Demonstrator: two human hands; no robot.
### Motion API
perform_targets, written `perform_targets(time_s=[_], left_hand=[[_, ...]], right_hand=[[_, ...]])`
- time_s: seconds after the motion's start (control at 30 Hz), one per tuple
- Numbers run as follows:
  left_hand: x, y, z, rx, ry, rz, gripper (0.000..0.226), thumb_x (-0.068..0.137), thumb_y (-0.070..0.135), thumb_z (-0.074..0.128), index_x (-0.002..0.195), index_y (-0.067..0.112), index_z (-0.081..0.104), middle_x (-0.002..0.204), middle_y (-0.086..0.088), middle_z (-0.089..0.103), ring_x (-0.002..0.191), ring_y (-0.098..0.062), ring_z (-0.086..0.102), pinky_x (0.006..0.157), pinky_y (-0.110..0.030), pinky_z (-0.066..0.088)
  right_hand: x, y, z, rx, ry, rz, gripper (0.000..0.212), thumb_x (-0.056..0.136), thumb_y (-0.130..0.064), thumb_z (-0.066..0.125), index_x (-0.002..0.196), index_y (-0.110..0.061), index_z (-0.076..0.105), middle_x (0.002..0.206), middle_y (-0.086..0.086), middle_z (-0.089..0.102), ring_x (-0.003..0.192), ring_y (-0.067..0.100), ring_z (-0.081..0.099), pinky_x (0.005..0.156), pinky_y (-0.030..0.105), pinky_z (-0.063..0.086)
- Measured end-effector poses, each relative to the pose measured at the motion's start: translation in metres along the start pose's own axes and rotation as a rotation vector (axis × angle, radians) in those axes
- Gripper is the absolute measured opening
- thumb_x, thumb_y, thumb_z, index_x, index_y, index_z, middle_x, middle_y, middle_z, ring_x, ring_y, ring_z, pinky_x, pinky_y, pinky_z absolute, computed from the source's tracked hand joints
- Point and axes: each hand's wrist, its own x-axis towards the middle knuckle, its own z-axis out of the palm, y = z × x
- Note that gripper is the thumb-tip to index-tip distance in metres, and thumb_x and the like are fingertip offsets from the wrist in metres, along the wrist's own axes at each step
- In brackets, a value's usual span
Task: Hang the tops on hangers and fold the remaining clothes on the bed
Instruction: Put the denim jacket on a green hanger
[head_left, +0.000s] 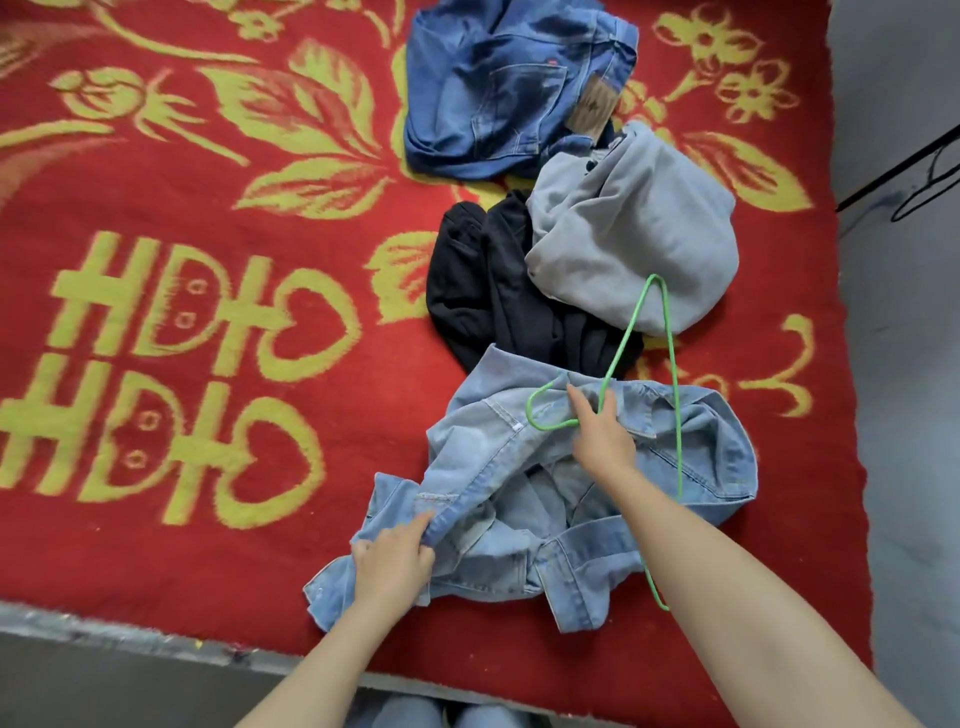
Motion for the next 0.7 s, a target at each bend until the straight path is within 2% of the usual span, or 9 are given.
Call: perform_targets(time_s=[0.1,0.17,0.27,0.3,0.37,0.4,0.5,0.6,0.7], left_hand=[[-0.011,-0.015,-0.015,-0.138,0.064,-0.019,0.044,0.084,0.027,0.024,0.116,0.031,0.055,0.084,0.005,0.064,0.093,-0.019,0.059,0.073,-0.029,0.027],[-0.018,-0.028,-0.02,-0.29,0.082,-0.038,0.034,0.092,0.023,0.035,0.115,0.032,0.057,0.083,0.007,0.064,0.084,-0.019,0.054,0.074,-0.025,0.029],[-0.027,-0.037,-0.028,-0.236,0.15,0.073,0.026,0.086,0.027,0.045,0.105,0.031,0.062,0.069,0.009,0.061,0.071,-0.017,0.054,0.072,-0.026,0.03],[-0.029,-0.041,-0.027,-0.129,0.226,0.154,0.024,0.079,0.038,0.05,0.096,0.03,0.065,0.062,0.01,0.061,0.063,-0.015,0.058,0.066,-0.027,0.033],[-0.044,-0.043,-0.035,0.047,0.181,0.252,0.034,0.056,0.058,0.067,0.075,0.03,0.066,0.047,0.012,0.055,0.046,-0.01,0.057,0.05,-0.024,0.033],[-0.051,-0.044,-0.036,0.099,0.168,0.248,0.04,0.043,0.056,0.079,0.067,0.029,0.063,0.043,0.012,0.051,0.041,-0.009,0.054,0.048,-0.022,0.031],[-0.067,-0.045,-0.047,0.099,0.247,0.254,0.053,0.023,0.023,0.091,0.051,0.024,0.046,0.039,0.007,0.045,0.035,-0.017,0.049,0.048,-0.02,0.025],[-0.083,-0.051,-0.069,0.036,0.374,0.216,0.049,0.028,0.006,0.086,0.05,0.021,0.046,0.04,0.005,0.045,0.035,-0.019,0.049,0.046,-0.016,0.019],[-0.095,-0.051,-0.116,-0.068,0.484,0.18,0.035,0.049,-0.006,0.075,0.062,0.02,0.056,0.055,0.0,0.059,0.052,-0.026,0.059,0.052,-0.029,0.036]], right_hand=[[-0.005,0.008,0.003,0.021,0.03,0.086,0.033,0.092,-0.008,0.04,0.123,-0.018,0.049,0.126,0.016,0.047,0.1,0.035,0.056,0.069,0.034,0.038],[-0.016,0.016,0.003,0.011,0.016,0.087,0.027,0.093,-0.01,0.041,0.116,-0.019,0.054,0.115,0.014,0.058,0.1,0.033,0.057,0.068,0.031,0.036],[-0.042,0.026,0.005,0.02,0.033,0.077,0.028,0.095,-0.012,0.04,0.117,-0.022,0.054,0.114,0.014,0.055,0.098,0.035,0.056,0.07,0.034,0.038],[-0.051,0.03,0.006,0.044,0.041,0.091,0.028,0.095,-0.013,0.04,0.117,-0.023,0.054,0.116,0.013,0.052,0.098,0.036,0.056,0.072,0.035,0.039],[-0.074,0.036,0.004,0.08,0.061,0.118,0.03,0.095,-0.013,0.038,0.12,-0.023,0.053,0.119,0.014,0.048,0.099,0.038,0.055,0.075,0.036,0.039],[-0.085,0.039,0.001,0.097,0.074,0.128,0.03,0.096,-0.014,0.038,0.121,-0.022,0.053,0.119,0.014,0.046,0.099,0.038,0.055,0.074,0.035,0.038],[-0.107,0.041,-0.013,0.192,0.137,0.133,0.031,0.095,-0.013,0.039,0.12,-0.02,0.057,0.12,0.013,0.042,0.093,0.036,0.056,0.072,0.035,0.039],[-0.129,0.032,-0.041,0.251,0.25,0.055,0.028,0.094,-0.015,0.044,0.118,-0.017,0.058,0.127,0.01,0.041,0.096,0.035,0.057,0.075,0.038,0.043],[-0.147,0.012,-0.08,0.313,0.383,-0.053,0.027,0.095,-0.017,0.045,0.118,-0.014,0.059,0.128,0.011,0.05,0.105,0.033,0.055,0.078,0.039,0.043]])
